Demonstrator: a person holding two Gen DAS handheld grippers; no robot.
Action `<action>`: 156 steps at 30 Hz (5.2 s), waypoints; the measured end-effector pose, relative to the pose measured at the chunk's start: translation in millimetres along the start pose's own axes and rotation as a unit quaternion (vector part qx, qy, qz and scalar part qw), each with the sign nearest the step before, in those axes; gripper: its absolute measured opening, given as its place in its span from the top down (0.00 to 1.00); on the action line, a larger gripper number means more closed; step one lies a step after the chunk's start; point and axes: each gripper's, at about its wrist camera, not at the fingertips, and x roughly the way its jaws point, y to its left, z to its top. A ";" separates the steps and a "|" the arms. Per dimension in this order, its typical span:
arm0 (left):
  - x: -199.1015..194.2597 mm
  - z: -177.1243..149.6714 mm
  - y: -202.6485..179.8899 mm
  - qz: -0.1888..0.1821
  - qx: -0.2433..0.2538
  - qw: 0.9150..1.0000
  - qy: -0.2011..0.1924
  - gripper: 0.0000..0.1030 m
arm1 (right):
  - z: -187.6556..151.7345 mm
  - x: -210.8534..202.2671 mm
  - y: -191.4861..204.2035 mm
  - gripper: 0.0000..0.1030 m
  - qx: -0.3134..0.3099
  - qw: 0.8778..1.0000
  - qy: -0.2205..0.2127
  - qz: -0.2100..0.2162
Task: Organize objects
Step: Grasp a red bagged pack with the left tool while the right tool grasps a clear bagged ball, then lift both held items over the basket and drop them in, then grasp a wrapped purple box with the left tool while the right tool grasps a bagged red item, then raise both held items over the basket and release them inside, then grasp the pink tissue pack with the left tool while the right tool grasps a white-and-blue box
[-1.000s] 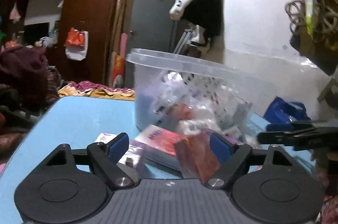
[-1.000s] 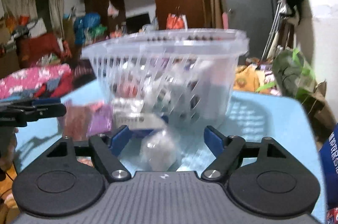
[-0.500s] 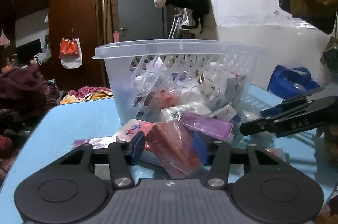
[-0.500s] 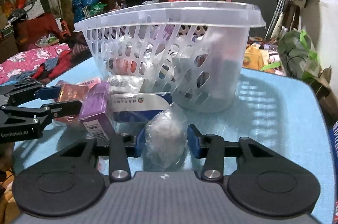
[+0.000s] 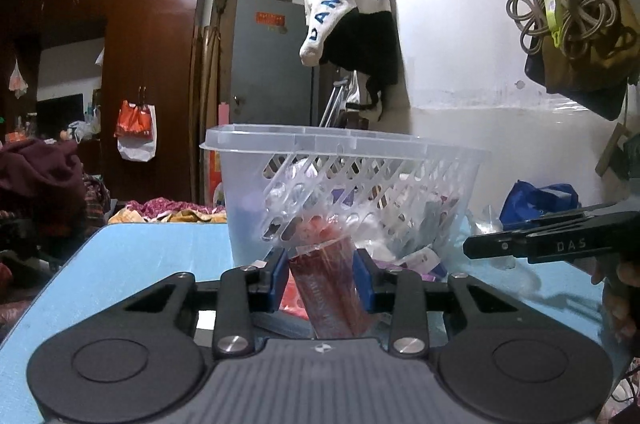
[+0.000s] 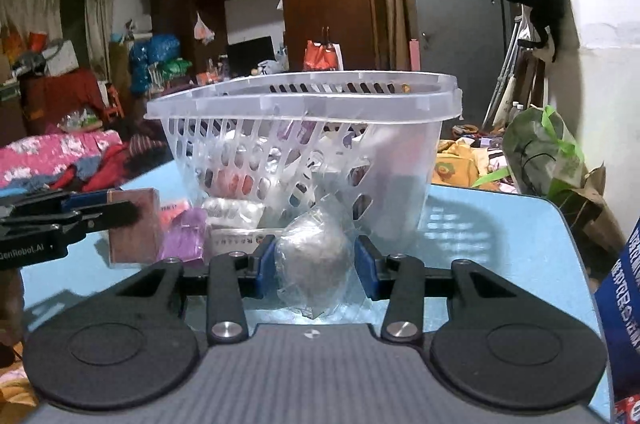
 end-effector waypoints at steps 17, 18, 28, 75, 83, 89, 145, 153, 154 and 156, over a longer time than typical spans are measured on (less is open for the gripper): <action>-12.8 -2.2 6.1 -0.007 -0.011 0.999 -0.040 0.62 | -2.1 -17.8 4.8 0.56 0.008 0.998 -0.054 0.025; -14.3 -1.1 9.1 -0.012 -0.021 0.999 -0.043 0.62 | -3.2 -23.1 3.8 0.56 0.016 0.997 -0.059 0.038; -9.3 109.8 15.2 -0.041 -0.053 0.994 -0.088 0.62 | 79.0 -44.0 26.2 0.56 -0.005 0.992 -0.114 0.056; 19.0 5.8 68.4 0.059 -0.022 0.992 0.109 0.35 | -27.1 -23.2 46.0 0.49 -0.037 0.993 0.044 0.107; -6.3 15.8 51.6 0.030 -0.037 0.999 0.005 0.35 | -21.0 -32.2 19.2 0.49 -0.008 0.999 -0.040 0.014; -1.8 15.4 38.8 0.014 -0.043 0.999 -0.003 0.35 | -25.0 -32.0 12.6 0.50 0.001 0.998 -0.066 -0.004; 40.2 29.8 51.6 -0.017 -0.068 0.991 0.117 0.15 | 19.2 8.8 6.2 0.01 0.002 0.999 -0.001 -0.036; 52.0 8.9 65.6 -0.030 -0.083 0.985 0.151 0.15 | 19.7 44.6 15.5 0.02 0.032 0.998 0.054 0.030; 49.6 8.0 70.2 -0.038 -0.092 0.984 0.148 0.15 | 19.4 46.5 16.6 0.01 0.034 0.997 0.055 0.033; 51.2 8.6 71.6 -0.038 -0.100 0.983 0.150 0.15 | 21.7 48.5 20.3 0.00 0.035 0.997 0.060 0.042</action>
